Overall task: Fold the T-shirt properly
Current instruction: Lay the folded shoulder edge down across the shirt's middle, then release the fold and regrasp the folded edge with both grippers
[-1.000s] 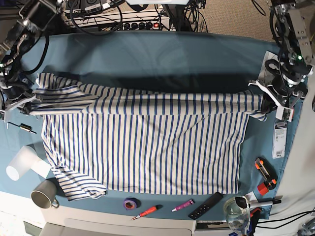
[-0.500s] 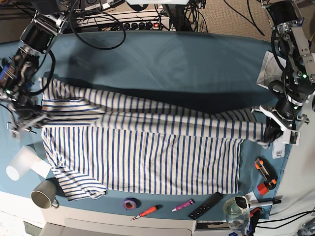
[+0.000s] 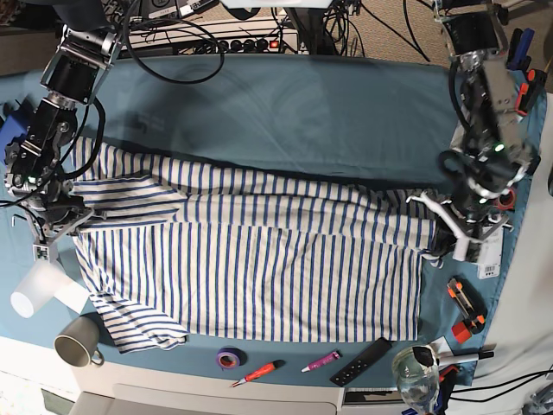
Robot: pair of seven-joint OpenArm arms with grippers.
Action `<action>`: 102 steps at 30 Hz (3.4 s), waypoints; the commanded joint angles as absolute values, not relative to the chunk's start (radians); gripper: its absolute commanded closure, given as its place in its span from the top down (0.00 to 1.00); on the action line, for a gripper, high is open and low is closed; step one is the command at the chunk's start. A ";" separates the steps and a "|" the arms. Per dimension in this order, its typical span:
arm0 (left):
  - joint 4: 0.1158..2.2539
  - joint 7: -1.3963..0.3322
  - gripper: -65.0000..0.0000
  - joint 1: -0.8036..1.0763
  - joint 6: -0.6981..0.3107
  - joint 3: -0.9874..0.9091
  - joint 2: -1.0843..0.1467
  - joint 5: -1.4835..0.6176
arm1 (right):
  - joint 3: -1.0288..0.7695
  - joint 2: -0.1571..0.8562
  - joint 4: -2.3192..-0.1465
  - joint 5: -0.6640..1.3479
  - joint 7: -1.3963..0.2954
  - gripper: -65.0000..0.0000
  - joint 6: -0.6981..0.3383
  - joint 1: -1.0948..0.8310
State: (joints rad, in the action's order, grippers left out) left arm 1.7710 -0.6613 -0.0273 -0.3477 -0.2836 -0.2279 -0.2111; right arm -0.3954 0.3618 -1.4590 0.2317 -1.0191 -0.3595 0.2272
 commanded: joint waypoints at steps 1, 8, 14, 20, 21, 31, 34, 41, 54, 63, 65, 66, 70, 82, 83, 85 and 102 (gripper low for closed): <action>1.749 -0.636 0.00 -0.055 -0.345 -0.258 -0.236 -0.187 | -0.401 0.380 -1.475 0.210 -0.982 0.00 -0.345 0.252; 1.582 -0.629 0.00 -0.134 -0.200 -0.167 -0.236 -0.031 | -0.401 0.403 -1.378 0.155 -0.950 0.00 -0.299 0.291; 1.582 -0.630 0.00 -0.153 -0.207 -0.173 -0.267 -0.022 | -0.401 0.448 -1.253 0.156 -0.934 0.00 -0.287 0.379; 1.582 -0.631 0.00 -0.153 -0.207 -0.173 -0.278 -0.022 | -0.401 0.463 -1.250 0.155 -0.937 0.00 -0.269 0.385; 1.582 -0.627 0.00 -0.152 -0.207 -0.173 -0.278 -0.022 | -0.401 0.463 -1.250 0.155 -0.937 0.00 -0.265 0.385; 1.582 -0.627 0.00 -0.153 -0.207 -0.173 -0.278 -0.030 | -0.401 0.463 -1.250 0.155 -0.935 0.00 -0.265 0.385; 1.582 -0.627 0.00 -0.152 -0.208 -0.173 -0.278 -0.030 | -0.401 0.463 -1.250 0.155 -0.938 0.00 -0.266 0.385; 1.582 -0.559 0.30 -0.153 -0.308 -0.173 -0.278 -0.030 | -0.401 0.463 -1.250 0.156 -0.923 0.16 -0.300 0.385; 1.582 -0.621 0.34 -0.177 -0.229 -0.173 -0.283 -0.030 | -0.401 0.482 -1.250 0.156 -0.967 0.25 -0.299 0.435; 1.582 -0.635 0.48 -0.186 -0.282 -0.173 -0.286 -0.029 | -0.401 0.482 -1.250 0.157 -1.006 0.24 -0.299 0.479; 1.582 -0.641 0.49 -0.186 -0.281 -0.173 -0.286 -0.029 | -0.401 0.482 -1.250 0.157 -1.034 0.24 -0.299 0.480; 1.584 -0.666 0.49 -0.187 -0.281 -0.173 -0.286 -0.030 | -0.401 0.482 -1.250 0.158 -1.054 0.25 -0.299 0.480; 1.609 -0.947 0.49 -0.217 -0.266 -0.173 -0.288 -0.123 | -0.401 0.482 -1.250 0.208 -1.133 0.25 -0.299 0.480; 1.543 -1.073 0.49 -0.230 -0.232 -0.173 -0.302 -0.281 | -0.401 0.482 -1.250 0.366 -1.283 0.25 -0.325 0.485; 1.528 -1.072 0.49 -0.230 -0.233 -0.173 -0.302 -0.281 | -0.401 0.482 -1.250 0.366 -1.284 0.25 -0.325 0.485; 1.496 -1.048 0.49 -0.230 -0.233 -0.173 -0.302 -0.281 | -0.401 0.482 -1.250 0.366 -1.284 0.25 -0.325 0.485; 1.356 -1.090 0.44 -0.227 -0.265 -0.173 -0.281 -0.359 | -0.641 0.618 -1.250 0.487 -1.329 0.25 -0.365 0.476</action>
State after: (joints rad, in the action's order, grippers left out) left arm 1.3590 -1.0264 -0.2298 -0.2592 -0.1780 -0.2852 -0.3420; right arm -0.6163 0.5606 -1.2293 0.4992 -1.3411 -0.3779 0.4603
